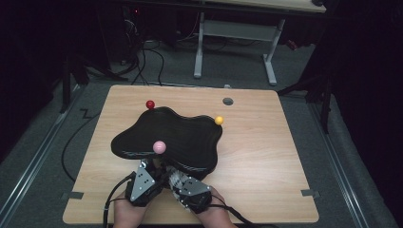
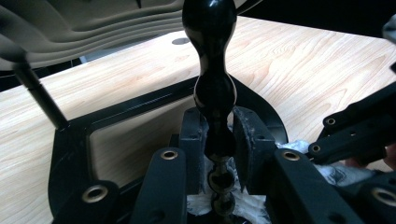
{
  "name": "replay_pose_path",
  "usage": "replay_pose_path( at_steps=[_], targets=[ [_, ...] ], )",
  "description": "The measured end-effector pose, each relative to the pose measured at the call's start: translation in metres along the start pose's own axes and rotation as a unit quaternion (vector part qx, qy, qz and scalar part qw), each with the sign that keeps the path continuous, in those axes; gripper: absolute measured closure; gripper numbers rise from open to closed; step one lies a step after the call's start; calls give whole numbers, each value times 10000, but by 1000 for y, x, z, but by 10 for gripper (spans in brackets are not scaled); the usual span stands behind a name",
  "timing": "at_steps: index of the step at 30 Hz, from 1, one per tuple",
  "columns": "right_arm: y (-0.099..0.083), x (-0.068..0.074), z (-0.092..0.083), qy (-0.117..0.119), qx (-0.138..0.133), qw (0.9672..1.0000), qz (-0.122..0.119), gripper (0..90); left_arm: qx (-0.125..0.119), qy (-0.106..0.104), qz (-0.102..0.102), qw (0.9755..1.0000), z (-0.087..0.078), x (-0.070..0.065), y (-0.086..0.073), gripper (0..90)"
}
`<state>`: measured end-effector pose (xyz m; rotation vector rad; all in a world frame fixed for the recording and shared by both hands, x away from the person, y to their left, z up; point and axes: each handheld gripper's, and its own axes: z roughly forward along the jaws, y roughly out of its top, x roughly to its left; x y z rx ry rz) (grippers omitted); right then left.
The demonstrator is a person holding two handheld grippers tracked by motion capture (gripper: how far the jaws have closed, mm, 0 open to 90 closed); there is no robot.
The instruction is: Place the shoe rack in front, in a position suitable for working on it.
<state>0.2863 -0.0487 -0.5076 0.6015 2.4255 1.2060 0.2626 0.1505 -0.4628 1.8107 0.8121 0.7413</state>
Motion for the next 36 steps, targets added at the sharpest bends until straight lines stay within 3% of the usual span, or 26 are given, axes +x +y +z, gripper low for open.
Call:
replay_pose_path(
  at_steps=[9, 13, 19, 20, 21, 25, 31, 33, 36],
  targets=[
    [-5, -11, -4, -97, 83, 9999, 54, 778, 26, -12, -212, 9998, -11, 21, -7, 744],
    [-11, -25, -5, -257, 182, 9995, 63, 779, 48, 102, -315, 9994, -17, 30, -10, 744],
    [-18, -51, -8, -548, 210, 9976, 359, 778, 21, 139, -377, 9992, -19, 33, -12, 744],
    [-19, -61, -9, -663, 234, 9963, 499, 778, 36, 167, -355, 9992, -19, 32, -12, 744],
    [-19, -61, -9, -663, 234, 9963, 499, 778, 44, 197, -341, 9992, -19, 32, -12, 744],
    [-21, -83, -8, -904, 250, 9928, 745, 780, 50, 255, -358, 9990, -21, 30, -13, 744],
    [-24, -116, -3, -1287, 211, 9850, 1133, 781, 69, 286, -343, 9990, -23, 29, -13, 744],
    [-24, -124, -2, -1407, 218, 9821, 1235, 782, 57, 268, -361, 9990, -23, 30, -14, 744],
    [-26, -129, -1, -1448, 220, 9811, 1264, 781, 58, 279, -360, 9989, -23, 29, -14, 744]
  ],
)
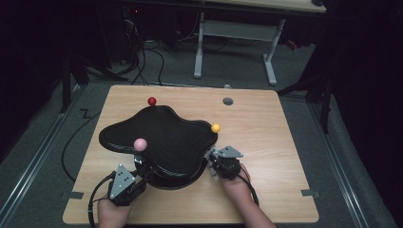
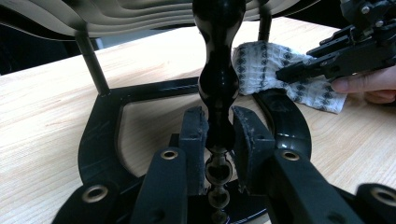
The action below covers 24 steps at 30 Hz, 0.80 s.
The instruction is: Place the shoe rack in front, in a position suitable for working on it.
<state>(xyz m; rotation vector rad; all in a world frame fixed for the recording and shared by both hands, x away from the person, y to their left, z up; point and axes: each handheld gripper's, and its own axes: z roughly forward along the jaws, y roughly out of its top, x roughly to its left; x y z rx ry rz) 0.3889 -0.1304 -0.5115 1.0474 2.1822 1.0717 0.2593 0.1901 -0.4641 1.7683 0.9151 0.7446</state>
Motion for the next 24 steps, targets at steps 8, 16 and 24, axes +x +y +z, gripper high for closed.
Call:
replay_pose_path(
  at_steps=[8, 16, 24],
  targets=[
    [-2, 2, -4, 234, 75, 9997, -70, 776, 0, -101, -11, 9999, 3, -1, 1, 746],
    [-7, 16, -14, 559, 67, 9983, -133, 776, -22, -207, 21, 9998, 13, -5, 5, 746],
    [-11, 51, -27, 1046, 40, 9936, -425, 769, -29, -370, 77, 9993, 23, -13, 10, 746]
  ],
)
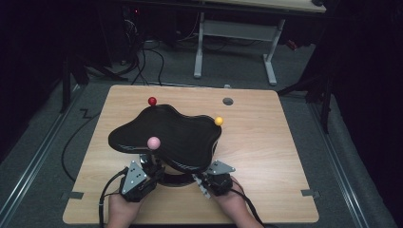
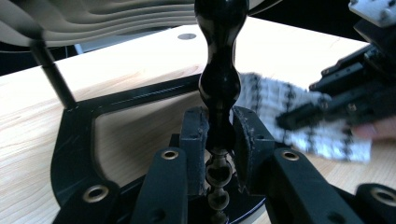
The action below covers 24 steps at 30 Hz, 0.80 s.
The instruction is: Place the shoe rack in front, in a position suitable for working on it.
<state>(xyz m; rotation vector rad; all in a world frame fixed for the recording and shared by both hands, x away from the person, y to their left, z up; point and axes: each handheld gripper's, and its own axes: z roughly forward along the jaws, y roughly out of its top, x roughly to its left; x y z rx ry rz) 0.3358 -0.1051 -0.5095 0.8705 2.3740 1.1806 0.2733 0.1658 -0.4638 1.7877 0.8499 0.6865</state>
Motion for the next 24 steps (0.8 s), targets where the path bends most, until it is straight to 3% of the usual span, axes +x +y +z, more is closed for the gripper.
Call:
replay_pose_path(
  at_steps=[1, 2, 5, 8, 13, 16, 24],
  targets=[
    [0, 0, 0, 0, 0, 10000, 0, 769, 3, -17, 9, 10000, 1, -1, 0, 746],
    [1, 11, 1, 142, 2, 9999, -9, 767, 4, -40, 5, 10000, 2, -2, 1, 747],
    [2, 22, 2, 225, -44, 9997, -89, 768, 11, -56, 17, 10000, 3, -5, 2, 746],
    [6, 36, 3, 475, -95, 9988, -71, 766, 7, -89, 15, 10000, 3, -7, 2, 747],
    [11, 66, 9, 819, -112, 9958, -400, 765, 6, -126, 40, 9999, 2, -12, 2, 747],
    [11, 75, 12, 824, -82, 9950, -553, 763, 5, -118, 54, 9999, 1, -13, 1, 746],
    [13, 71, 11, 792, -115, 9949, -610, 768, 12, -128, 122, 9998, -2, -12, 0, 747]
  ],
)
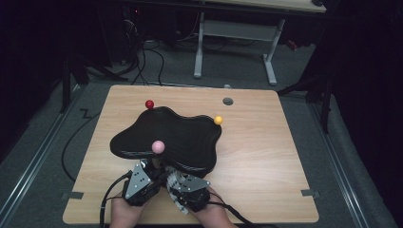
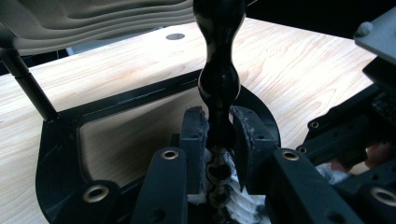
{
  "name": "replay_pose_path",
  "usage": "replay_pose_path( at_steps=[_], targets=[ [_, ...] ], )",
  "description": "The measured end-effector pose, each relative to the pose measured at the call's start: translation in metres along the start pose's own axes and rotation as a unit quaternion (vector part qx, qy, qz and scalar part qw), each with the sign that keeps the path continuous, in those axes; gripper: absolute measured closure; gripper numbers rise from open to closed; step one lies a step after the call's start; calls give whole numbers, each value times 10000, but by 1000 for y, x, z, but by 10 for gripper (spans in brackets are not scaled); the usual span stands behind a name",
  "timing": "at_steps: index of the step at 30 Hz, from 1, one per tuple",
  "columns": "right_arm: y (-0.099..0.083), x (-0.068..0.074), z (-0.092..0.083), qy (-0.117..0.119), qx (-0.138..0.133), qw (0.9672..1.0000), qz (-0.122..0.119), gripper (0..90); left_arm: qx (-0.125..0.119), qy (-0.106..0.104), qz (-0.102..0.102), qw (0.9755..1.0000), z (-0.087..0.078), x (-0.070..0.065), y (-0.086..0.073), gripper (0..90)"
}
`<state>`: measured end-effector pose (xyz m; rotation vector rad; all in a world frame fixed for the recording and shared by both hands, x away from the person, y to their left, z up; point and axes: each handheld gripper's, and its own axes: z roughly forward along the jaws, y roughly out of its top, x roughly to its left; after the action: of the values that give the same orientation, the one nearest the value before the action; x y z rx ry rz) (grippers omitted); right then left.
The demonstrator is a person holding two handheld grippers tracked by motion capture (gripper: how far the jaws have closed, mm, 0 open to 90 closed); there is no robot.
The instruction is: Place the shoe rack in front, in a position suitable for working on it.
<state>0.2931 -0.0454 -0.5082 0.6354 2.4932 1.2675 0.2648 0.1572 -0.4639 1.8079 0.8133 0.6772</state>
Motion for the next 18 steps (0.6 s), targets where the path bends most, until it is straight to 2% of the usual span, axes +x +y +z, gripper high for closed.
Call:
replay_pose_path(
  at_steps=[2, 7, 9, 10, 11, 14, 15, 16, 17, 18],
  targets=[
    [-1, -2, -2, -56, -12, 10000, 3, 770, 7, -18, 1, 10000, -1, 1, 0, 747],
    [-3, -13, -8, -204, 35, 9996, 194, 771, 17, 14, -13, 10000, -5, 6, -2, 746],
    [-4, -20, -9, -266, 3, 9994, 225, 771, 20, 39, -39, 10000, -7, 8, -3, 747],
    [-6, -26, -11, -357, 30, 9988, 342, 771, 14, 60, -57, 10000, -8, 9, -4, 746],
    [-6, -26, -11, -357, 30, 9988, 342, 771, 24, 86, -61, 9999, -9, 11, -4, 746],
    [-10, -40, -12, -477, 94, 9978, 452, 771, 24, 155, -116, 9998, -13, 15, -6, 747],
    [-11, -50, -13, -582, 91, 9968, 549, 772, 37, 175, -133, 9998, -15, 16, -7, 747],
    [-11, -50, -13, -582, 91, 9968, 549, 772, 32, 202, -142, 9997, -16, 17, -7, 747],
    [-12, -59, -14, -701, 104, 9955, 637, 772, 31, 227, -154, 9996, -17, 18, -8, 746],
    [-12, -59, -14, -701, 104, 9955, 637, 772, 34, 243, -172, 9996, -19, 18, -9, 746]
  ],
)
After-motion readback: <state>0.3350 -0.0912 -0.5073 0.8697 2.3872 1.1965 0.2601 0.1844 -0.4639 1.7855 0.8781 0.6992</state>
